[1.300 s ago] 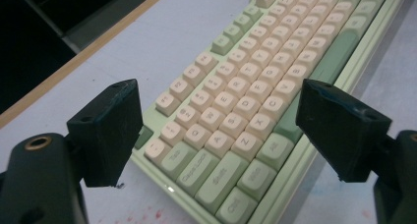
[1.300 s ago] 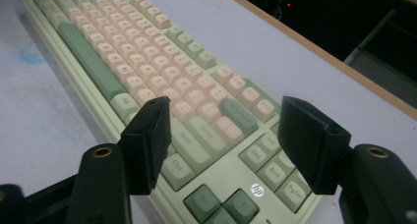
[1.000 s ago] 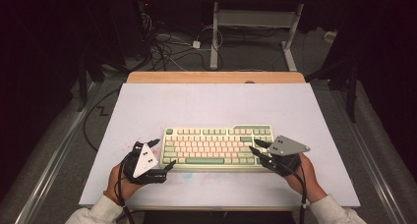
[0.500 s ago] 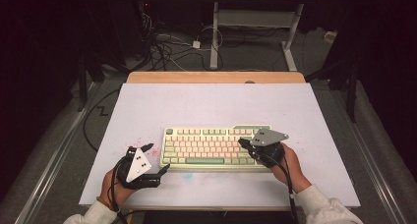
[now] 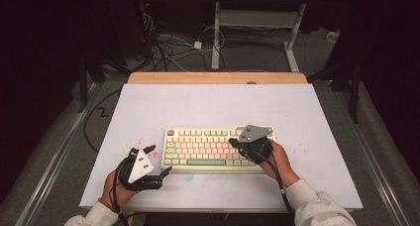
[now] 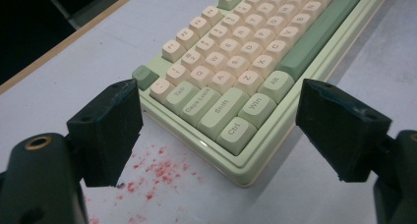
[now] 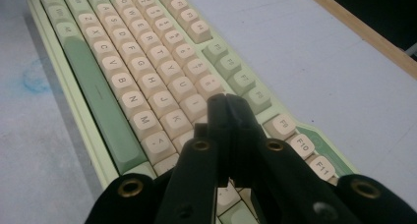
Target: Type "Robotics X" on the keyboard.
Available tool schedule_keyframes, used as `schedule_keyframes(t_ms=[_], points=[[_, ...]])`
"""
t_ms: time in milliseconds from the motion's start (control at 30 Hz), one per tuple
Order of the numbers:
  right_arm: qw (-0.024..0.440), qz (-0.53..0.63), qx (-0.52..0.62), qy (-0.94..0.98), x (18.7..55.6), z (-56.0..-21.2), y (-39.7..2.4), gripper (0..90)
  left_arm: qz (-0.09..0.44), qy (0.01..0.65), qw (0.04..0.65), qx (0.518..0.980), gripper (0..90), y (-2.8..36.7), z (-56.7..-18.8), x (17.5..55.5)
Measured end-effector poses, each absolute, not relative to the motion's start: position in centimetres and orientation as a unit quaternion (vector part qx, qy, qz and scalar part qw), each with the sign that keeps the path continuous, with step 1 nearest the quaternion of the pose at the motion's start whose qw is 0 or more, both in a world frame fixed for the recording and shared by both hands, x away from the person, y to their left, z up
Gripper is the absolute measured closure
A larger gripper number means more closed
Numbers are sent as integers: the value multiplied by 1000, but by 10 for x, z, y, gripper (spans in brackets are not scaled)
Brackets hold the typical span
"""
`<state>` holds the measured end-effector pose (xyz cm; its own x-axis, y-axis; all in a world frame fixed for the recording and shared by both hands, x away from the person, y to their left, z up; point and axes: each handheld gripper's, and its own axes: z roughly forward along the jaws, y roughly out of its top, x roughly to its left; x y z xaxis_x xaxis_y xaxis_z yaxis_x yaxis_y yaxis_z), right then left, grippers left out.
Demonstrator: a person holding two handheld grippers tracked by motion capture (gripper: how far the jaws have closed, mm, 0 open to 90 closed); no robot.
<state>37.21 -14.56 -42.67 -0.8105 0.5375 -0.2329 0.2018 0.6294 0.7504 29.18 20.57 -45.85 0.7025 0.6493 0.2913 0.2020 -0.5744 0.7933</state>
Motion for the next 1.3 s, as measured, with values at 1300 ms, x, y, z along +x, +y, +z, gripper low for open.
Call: schedule_keyframes(t_ms=[1300], points=[[212, 317, 203, 902, 392, -448, -116, 900, 281, 250, 376, 847, 173, 203, -462, 293]])
